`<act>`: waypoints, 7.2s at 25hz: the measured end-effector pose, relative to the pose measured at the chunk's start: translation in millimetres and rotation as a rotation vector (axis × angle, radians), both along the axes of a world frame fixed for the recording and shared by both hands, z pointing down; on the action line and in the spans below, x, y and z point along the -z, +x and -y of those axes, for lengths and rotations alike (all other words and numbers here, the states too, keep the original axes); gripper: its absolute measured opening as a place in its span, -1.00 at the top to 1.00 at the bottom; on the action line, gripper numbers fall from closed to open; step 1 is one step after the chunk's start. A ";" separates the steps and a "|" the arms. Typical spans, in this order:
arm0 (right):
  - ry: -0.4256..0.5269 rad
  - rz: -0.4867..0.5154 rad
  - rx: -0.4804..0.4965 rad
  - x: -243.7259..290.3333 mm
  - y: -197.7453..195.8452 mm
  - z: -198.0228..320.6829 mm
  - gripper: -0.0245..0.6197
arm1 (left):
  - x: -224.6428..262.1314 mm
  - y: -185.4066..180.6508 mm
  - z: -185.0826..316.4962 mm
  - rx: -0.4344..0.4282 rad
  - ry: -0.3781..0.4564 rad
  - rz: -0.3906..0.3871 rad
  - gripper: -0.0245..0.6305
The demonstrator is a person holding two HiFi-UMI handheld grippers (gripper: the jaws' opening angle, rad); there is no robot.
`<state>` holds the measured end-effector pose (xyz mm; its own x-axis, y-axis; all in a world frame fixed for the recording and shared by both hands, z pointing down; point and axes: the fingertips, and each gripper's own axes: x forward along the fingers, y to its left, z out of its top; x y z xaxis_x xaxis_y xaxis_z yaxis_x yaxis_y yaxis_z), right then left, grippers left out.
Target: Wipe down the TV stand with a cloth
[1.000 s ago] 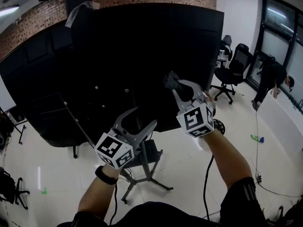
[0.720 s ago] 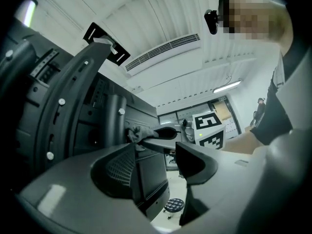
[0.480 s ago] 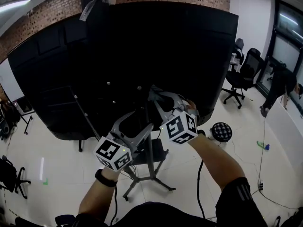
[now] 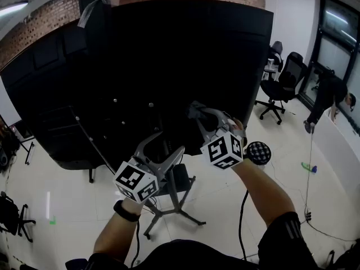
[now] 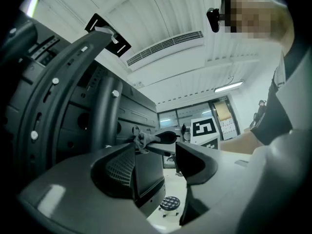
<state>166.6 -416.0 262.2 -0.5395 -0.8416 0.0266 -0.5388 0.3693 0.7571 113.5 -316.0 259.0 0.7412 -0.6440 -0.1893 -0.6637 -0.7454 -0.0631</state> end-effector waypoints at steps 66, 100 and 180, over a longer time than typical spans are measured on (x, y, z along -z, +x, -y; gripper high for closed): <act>0.368 -0.608 0.138 79.7 -522.7 -107.9 0.80 | 13.5 -436.8 -79.1 0.351 0.065 -0.043 0.05; 0.298 -0.743 0.052 53.8 -477.2 -113.2 0.80 | -0.4 -427.2 -66.8 0.270 0.040 -0.073 0.05; 0.106 -0.311 0.436 101.9 -314.6 -109.3 0.80 | 10.3 -280.0 -57.2 0.327 0.028 -0.042 0.05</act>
